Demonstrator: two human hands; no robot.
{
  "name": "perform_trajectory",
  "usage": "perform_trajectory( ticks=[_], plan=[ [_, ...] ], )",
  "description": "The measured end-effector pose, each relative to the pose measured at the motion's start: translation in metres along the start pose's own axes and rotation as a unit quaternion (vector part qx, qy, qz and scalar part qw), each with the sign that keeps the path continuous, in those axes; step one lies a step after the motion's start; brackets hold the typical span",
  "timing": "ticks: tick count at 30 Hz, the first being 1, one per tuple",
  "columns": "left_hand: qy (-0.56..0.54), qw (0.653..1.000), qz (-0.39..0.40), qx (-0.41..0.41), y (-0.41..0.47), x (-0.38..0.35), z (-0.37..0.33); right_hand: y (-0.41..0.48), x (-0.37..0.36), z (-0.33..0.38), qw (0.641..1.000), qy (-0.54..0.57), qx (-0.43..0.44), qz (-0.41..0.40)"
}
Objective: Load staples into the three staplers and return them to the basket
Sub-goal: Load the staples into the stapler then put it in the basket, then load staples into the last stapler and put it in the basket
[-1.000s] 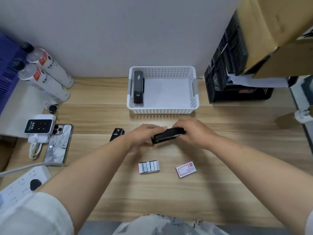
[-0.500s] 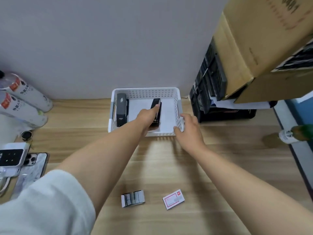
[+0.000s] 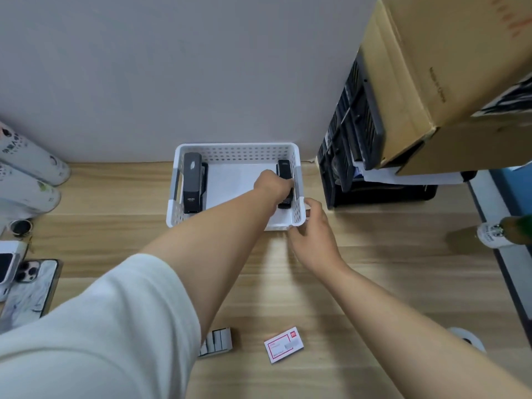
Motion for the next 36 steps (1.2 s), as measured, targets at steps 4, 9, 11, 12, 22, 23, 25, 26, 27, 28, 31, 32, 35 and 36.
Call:
perform_trajectory(
  ticks=[4,9,11,12,22,23,25,26,27,28,31,32,35,36],
  plan=[
    [-0.024,0.999,0.010,-0.033,-0.020,0.017,0.002,-0.009,-0.007,-0.008,0.999,0.003,-0.040,-0.016],
    [-0.065,0.984,-0.029,-0.166,-0.078,0.082,0.006,-0.033,-0.038,0.001,0.991,-0.060,-0.079,0.090],
    [-0.098,0.977,-0.046,-0.184,-0.102,0.117,0.016,-0.046,-0.061,0.015,0.980,-0.065,-0.031,0.186],
    [-0.108,0.973,-0.068,-0.190,-0.115,0.140,0.025,-0.055,-0.072,0.025,0.973,-0.054,-0.007,0.224],
    [0.274,0.945,-0.179,0.035,-0.165,0.263,0.174,-0.099,-0.118,0.089,0.952,-0.054,0.058,0.295],
    [0.291,0.943,-0.158,0.041,-0.163,0.261,0.180,-0.101,-0.120,0.090,0.955,-0.045,0.050,0.289],
    [0.309,0.938,-0.152,0.025,-0.162,0.259,0.185,-0.107,-0.121,0.089,0.960,-0.026,0.030,0.278],
    [0.312,0.937,-0.156,0.010,-0.162,0.259,0.185,-0.108,-0.119,0.087,0.962,-0.020,0.021,0.270],
    [0.314,0.937,-0.154,-0.013,-0.163,0.260,0.184,-0.111,-0.117,0.084,0.966,-0.012,0.008,0.259],
    [0.315,0.937,-0.146,-0.040,-0.164,0.259,0.182,-0.113,-0.114,0.079,0.969,0.001,-0.006,0.248],
    [0.342,0.930,-0.062,-0.123,-0.167,0.250,0.171,-0.119,-0.101,0.061,0.976,0.048,-0.060,0.203],
    [0.353,0.925,-0.025,-0.140,-0.168,0.243,0.168,-0.121,-0.095,0.054,0.977,0.064,-0.076,0.191],
    [0.375,0.908,0.055,-0.177,-0.171,0.212,0.161,-0.126,-0.078,0.034,0.971,0.110,-0.113,0.181],
    [0.386,0.899,0.073,-0.195,-0.171,0.197,0.158,-0.128,-0.072,0.025,0.968,0.123,-0.122,0.183]
  ],
)
Point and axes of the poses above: each hand's wrist, its own y-axis towards the middle knuckle, its own x-axis out of the back of the hand, z = x × y, the point moved 3 cm from there along y, towards the middle knuckle, and after that the axes turned 15 degrees about -y, right-handed, at the moved point
